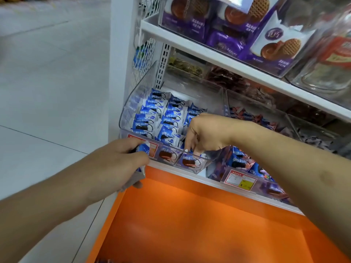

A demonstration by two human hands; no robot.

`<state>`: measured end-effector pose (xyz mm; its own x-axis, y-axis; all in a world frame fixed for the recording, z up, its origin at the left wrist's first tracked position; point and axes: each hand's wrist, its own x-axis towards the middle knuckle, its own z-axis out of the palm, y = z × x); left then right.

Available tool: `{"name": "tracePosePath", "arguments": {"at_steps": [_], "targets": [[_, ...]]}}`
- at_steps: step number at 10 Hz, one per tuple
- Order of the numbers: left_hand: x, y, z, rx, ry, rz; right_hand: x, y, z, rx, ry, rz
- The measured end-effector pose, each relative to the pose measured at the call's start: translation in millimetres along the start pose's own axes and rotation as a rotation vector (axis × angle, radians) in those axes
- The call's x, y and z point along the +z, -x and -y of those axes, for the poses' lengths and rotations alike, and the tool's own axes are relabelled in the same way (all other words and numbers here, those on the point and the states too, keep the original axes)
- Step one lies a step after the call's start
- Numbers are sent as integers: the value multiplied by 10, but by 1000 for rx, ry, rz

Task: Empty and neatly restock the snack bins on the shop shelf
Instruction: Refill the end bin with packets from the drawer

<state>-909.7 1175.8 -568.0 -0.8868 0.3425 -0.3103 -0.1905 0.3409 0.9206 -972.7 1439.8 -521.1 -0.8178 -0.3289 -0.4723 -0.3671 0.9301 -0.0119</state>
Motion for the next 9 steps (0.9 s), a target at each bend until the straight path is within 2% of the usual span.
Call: {"name": "tracePosePath", "arguments": {"at_steps": [2,3,4,5,6,8,9], "targets": [[-30,14,-82,-104,59,59,62,-31,96,21,46,8],[-34,183,37,36,168,242,8,69,69,38,4,-51],[-49,180,-122,-5,110,205,-79,265,187,33,-272,-260],[-63,195,-174,78,32,61,-72,504,518,-37,-841,-352],[-16,193,-189,169,-27,-78,26,594,828,-32,-1077,-292],[-44,213,-234,208,59,-136,204,526,954,120,-1430,-574],[-102,174,-208,190,62,-190,226,541,944,96,-1419,-636]]}}
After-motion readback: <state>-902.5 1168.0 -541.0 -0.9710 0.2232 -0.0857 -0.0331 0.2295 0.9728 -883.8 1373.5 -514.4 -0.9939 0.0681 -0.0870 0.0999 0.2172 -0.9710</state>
